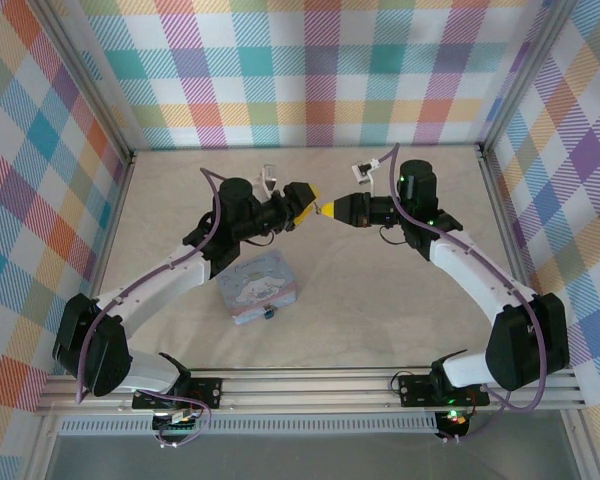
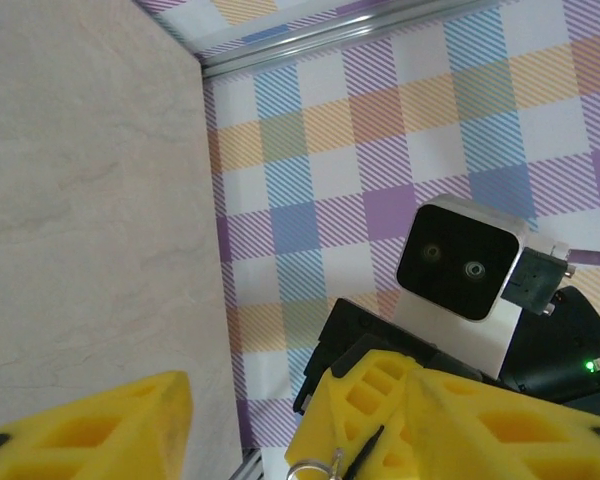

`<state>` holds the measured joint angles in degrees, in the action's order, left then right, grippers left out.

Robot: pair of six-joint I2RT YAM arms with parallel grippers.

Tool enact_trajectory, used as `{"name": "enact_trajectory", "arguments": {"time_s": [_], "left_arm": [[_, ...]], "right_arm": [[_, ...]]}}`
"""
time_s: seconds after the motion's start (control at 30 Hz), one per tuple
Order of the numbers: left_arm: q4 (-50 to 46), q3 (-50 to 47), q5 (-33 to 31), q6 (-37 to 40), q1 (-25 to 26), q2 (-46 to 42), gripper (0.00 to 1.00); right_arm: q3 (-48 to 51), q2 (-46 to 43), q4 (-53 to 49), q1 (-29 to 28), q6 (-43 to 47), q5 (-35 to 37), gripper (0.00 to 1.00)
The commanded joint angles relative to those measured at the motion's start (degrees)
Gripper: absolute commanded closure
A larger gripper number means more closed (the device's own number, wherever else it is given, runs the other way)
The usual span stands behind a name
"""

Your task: Unlock the padlock with the key

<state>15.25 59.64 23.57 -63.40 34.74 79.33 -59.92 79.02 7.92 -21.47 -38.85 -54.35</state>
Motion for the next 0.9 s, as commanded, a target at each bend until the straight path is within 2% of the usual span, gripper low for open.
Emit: {"name": "enact_trajectory", "arguments": {"time_s": [0.0,0.47,0.6,0.67,0.87], "left_arm": [[2.9,1.9,1.5,0.8,0.8,0.4,0.51],[1.2,1.7,0.4,2.4,0.8,-0.5,1.00],[-1.6,2.0,-1.1,4.6,0.9,-1.7,1.00],[-3.1,2.1,-1.9,5.8,0.8,-2.4,1.00],[-6.0,2.6,-3.3,8.3,0.9,-3.5,1.00]], "right_arm": [[0.3,-0.6,3.1,-0.6,-1.7,-1.5,1.00],[1.0,0.1,4.5,-0.8,-3.6,0.0,1.00],[1.0,-1.1,1.2,-0.8,-1.3,2.2,0.98],[1.4,-2.1,-0.4,-0.8,0.0,3.6,0.89],[2.3,-4.4,-3.4,-0.9,2.6,6.5,0.74]]}}
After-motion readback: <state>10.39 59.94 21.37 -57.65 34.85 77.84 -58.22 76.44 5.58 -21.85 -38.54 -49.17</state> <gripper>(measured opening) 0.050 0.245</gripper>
